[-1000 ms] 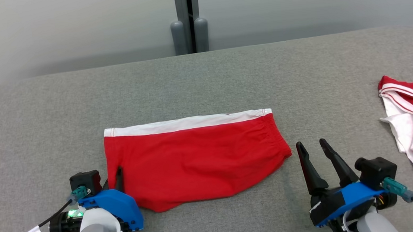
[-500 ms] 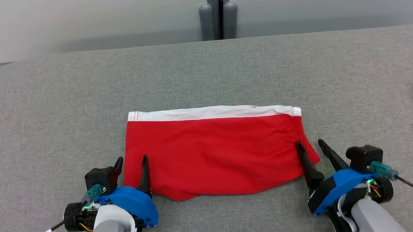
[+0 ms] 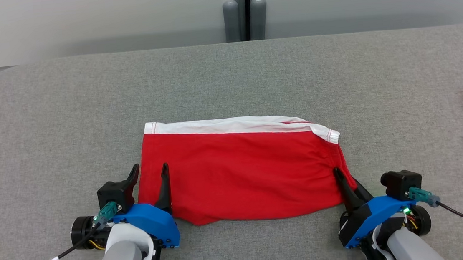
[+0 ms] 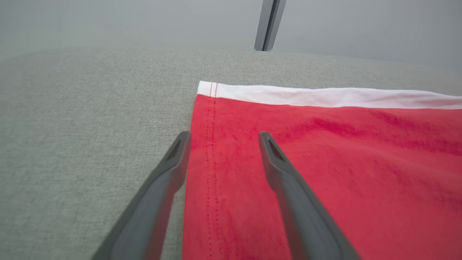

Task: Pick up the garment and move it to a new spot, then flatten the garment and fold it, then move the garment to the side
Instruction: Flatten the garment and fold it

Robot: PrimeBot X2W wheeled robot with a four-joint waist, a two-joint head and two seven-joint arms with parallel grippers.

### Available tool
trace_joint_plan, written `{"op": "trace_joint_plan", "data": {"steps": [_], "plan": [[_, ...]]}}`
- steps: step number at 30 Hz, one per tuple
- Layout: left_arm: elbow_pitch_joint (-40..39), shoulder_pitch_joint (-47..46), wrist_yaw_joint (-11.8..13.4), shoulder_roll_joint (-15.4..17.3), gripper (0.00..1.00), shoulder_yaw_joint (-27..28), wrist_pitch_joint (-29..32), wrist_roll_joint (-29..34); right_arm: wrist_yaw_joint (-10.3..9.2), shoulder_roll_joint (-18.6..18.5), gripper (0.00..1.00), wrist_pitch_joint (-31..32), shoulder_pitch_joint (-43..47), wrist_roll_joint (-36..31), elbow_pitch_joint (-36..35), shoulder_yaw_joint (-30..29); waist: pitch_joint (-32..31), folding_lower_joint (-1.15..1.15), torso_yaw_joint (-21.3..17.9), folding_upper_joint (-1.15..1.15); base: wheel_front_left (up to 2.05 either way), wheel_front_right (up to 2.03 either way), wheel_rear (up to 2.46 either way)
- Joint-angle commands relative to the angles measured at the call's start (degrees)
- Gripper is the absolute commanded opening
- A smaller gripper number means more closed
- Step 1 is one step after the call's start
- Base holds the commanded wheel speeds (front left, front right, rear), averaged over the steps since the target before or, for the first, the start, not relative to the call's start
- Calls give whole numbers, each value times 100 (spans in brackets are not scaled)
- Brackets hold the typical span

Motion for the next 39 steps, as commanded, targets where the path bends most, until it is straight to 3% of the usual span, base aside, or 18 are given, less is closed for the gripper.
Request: {"op": "trace_joint_plan", "data": {"steps": [1,8,12,18,24,30,39], "plan": [[-93,65,52,26,100,-8,-37,55,2,27,0,40,154,65,-76,-76,0,0,-31,0,0,0,0],[-274,204,95,5,100,-24,-44,116,1,6,0,24,219,1,-664,-703,-62,0,-169,0,0,0,0],[-324,282,81,-40,100,-56,-43,148,1,12,0,25,236,-56,-941,-760,-96,0,-198,0,0,0,0],[-312,330,23,-142,100,-168,-43,176,1,13,0,38,21,420,-1438,10,-106,0,9,0,0,0,0],[-243,386,4,-246,100,-276,-42,165,1,9,0,206,-267,887,-1862,916,-137,0,509,0,0,0,0],[-217,398,-18,-314,100,-415,-44,182,1,5,0,370,-587,787,-1464,1282,-115,0,1201,0,0,0,0],[-255,375,-45,-364,100,-615,-44,156,1,8,0,292,-1023,369,-528,1371,-19,0,1877,0,0,0,0]]}}
